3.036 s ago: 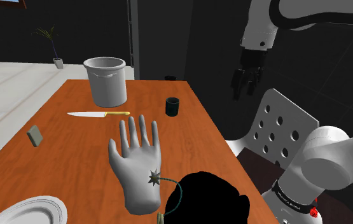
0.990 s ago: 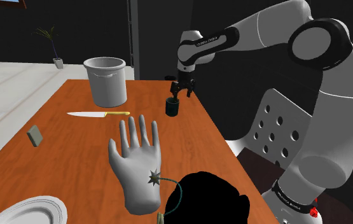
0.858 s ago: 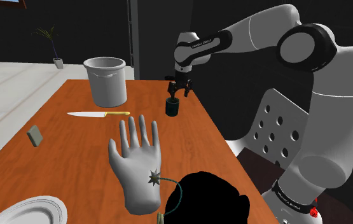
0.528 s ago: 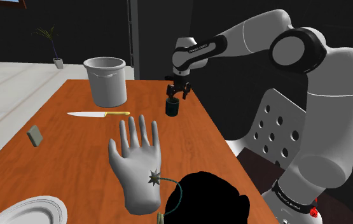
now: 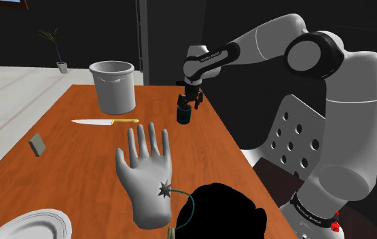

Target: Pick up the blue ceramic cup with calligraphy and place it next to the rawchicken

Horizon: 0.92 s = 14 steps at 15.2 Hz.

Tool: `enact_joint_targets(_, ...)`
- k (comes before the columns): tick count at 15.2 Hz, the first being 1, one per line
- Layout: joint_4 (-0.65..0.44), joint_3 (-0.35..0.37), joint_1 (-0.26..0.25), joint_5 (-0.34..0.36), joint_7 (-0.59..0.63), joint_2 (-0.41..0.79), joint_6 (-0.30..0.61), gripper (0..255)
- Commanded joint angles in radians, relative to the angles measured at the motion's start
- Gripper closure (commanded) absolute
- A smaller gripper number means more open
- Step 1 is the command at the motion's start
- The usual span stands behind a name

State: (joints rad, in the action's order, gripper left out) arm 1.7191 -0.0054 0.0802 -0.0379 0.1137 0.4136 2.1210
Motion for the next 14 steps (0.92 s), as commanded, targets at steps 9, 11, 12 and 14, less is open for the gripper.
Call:
enact_joint_targets(9,0.0,0.0,0.0,0.0,0.0,0.001,0.0,255)
enact_joint_targets(11,0.0,0.0,0.0,0.0,0.0,0.001,0.0,255)
enact_joint_targets(12,0.0,0.0,0.0,0.0,0.0,0.001,0.0,255)
enact_joint_targets(14,-0.006,0.0,0.0,0.0,0.0,-0.005,-0.011,255)
